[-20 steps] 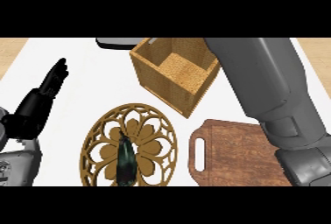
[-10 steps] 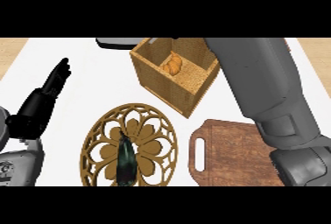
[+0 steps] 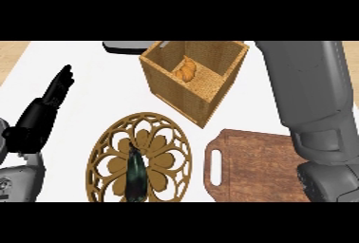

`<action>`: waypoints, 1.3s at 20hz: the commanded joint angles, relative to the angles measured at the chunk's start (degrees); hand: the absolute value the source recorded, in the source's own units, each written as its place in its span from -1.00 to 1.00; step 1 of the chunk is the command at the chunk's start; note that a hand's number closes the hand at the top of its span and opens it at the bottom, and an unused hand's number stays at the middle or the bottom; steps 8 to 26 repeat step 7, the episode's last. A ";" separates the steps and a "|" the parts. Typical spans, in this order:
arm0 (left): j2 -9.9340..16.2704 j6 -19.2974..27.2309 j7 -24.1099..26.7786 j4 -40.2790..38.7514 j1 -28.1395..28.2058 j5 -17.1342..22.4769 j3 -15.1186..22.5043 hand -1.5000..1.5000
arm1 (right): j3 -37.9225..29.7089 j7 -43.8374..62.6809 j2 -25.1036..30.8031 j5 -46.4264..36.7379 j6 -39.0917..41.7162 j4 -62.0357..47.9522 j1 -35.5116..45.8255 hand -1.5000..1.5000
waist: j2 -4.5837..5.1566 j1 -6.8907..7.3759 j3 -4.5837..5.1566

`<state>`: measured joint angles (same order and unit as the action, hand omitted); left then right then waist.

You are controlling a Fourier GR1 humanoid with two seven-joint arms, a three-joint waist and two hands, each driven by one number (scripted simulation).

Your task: Pick the croissant from the cutting board and place it in the basket

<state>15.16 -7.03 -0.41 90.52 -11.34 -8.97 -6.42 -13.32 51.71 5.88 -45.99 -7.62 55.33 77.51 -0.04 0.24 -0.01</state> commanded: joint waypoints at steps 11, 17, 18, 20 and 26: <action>0.19 0.42 1.22 -0.06 2.15 -0.61 -0.90 0.00 | -4.83 0.28 7.21 0.12 -6.77 18.79 -16.24 -1.00 | -0.54 -1.86 -0.05; 0.19 0.42 1.22 -0.06 2.15 -0.61 -0.90 0.00 | -4.83 0.28 7.21 0.12 -6.77 18.79 -16.24 -1.00 | -0.54 -1.86 -0.05; 0.19 0.42 1.22 -0.06 2.15 -0.61 -0.90 0.00 | -4.83 0.28 7.21 0.12 -6.77 18.79 -16.24 -1.00 | -0.54 -1.86 -0.05; 0.19 0.42 1.22 -0.06 2.15 -0.61 -0.90 0.00 | -4.83 0.28 7.21 0.12 -6.77 18.79 -16.24 -1.00 | -0.54 -1.86 -0.05; 0.19 0.42 1.22 -0.06 2.15 -0.61 -0.90 0.00 | -4.83 0.28 7.21 0.12 -6.77 18.79 -16.24 -1.00 | -0.54 -1.86 -0.05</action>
